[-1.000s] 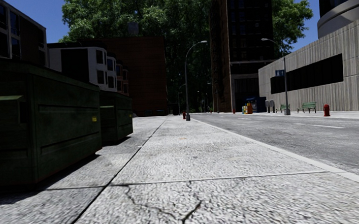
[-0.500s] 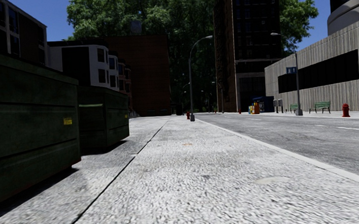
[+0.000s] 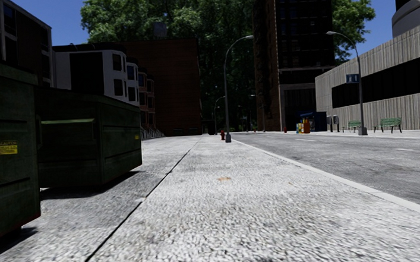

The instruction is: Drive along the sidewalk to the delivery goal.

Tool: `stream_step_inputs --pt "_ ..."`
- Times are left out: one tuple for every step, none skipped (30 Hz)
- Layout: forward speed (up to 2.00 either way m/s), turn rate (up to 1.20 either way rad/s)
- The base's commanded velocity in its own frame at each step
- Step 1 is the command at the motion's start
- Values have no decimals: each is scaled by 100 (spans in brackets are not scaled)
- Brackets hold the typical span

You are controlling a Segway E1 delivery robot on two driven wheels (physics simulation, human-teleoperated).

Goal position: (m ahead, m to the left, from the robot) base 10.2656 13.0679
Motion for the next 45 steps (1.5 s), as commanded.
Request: stream_step_inputs --pt "200 12" --pt "200 12" --pt "200 4" --pt "200 0" --pt "200 0" --pt "200 0" --pt "200 0" --pt "200 0" --pt "200 0" --pt "200 0" --pt "200 0" --pt "200 0" --pt "200 0" --pt "200 0" --pt "200 0" --pt "200 0" --pt "200 0" --pt "200 0" --pt "200 0" --pt "200 0" --pt "200 0" --pt "200 0" --pt "200 0" --pt "200 0" --pt "200 0" --pt "200 0" --pt "200 0" --pt "200 0" --pt "200 0" --pt "200 0" --pt "200 0" --pt "200 0" --pt "200 0" --pt "200 0" --pt "200 0" --pt "200 0" --pt "200 0" --pt "200 0" --pt "200 0" --pt "200 3" --pt "200 15" --pt "200 25" --pt "200 25" --pt "200 36" --pt "200 43"
